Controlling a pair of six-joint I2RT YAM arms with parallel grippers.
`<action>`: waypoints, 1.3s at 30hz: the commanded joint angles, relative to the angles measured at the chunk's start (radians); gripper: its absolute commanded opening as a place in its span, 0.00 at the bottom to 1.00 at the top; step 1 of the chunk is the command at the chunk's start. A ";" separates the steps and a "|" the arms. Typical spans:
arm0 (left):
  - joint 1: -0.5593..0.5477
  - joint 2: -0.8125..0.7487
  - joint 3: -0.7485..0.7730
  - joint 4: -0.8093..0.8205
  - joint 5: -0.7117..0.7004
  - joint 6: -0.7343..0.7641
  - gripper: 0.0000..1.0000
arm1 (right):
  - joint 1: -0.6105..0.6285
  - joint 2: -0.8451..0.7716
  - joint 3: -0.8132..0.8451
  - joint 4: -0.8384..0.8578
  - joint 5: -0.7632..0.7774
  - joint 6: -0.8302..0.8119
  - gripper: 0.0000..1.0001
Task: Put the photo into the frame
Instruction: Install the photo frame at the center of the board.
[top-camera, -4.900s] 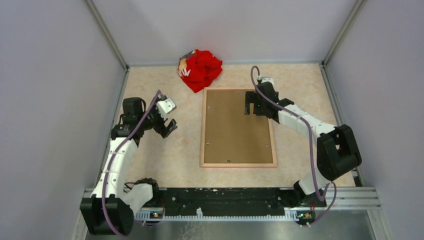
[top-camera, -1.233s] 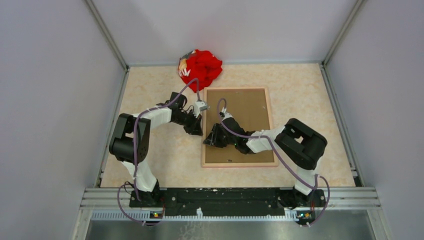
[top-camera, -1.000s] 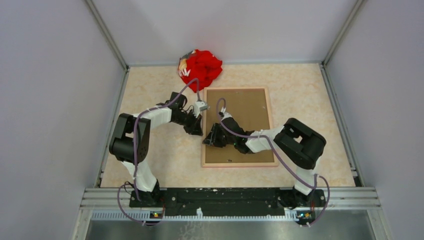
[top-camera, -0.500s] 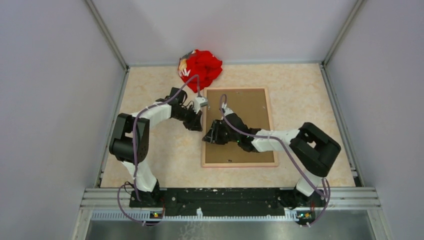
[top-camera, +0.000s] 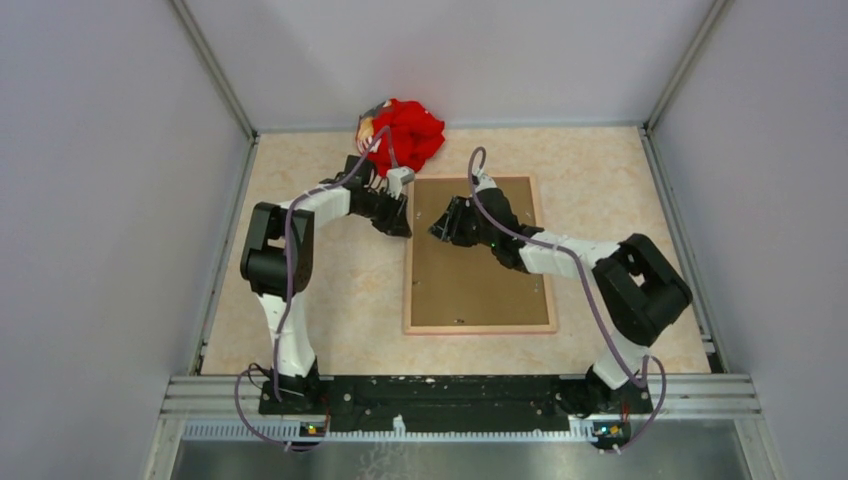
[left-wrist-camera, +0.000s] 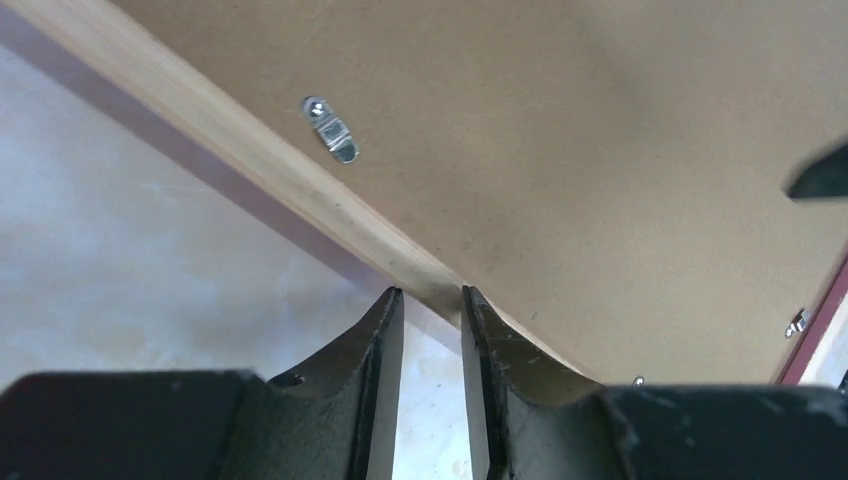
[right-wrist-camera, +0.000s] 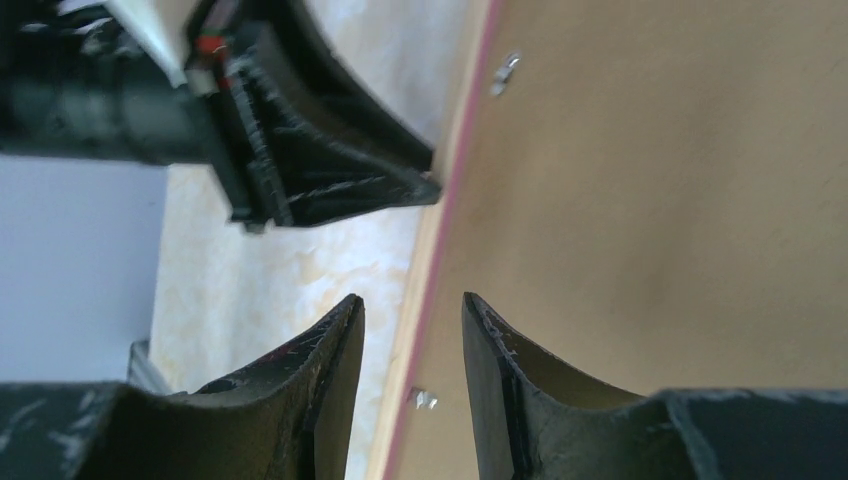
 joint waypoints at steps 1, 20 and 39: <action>0.002 0.021 0.031 0.017 0.023 -0.047 0.31 | -0.045 0.107 0.099 0.032 -0.022 -0.033 0.41; 0.007 0.004 -0.041 0.055 0.055 -0.021 0.15 | -0.087 0.468 0.388 0.020 -0.086 0.018 0.36; 0.007 -0.011 -0.056 0.064 0.064 -0.018 0.14 | -0.108 0.536 0.456 -0.010 -0.132 0.043 0.27</action>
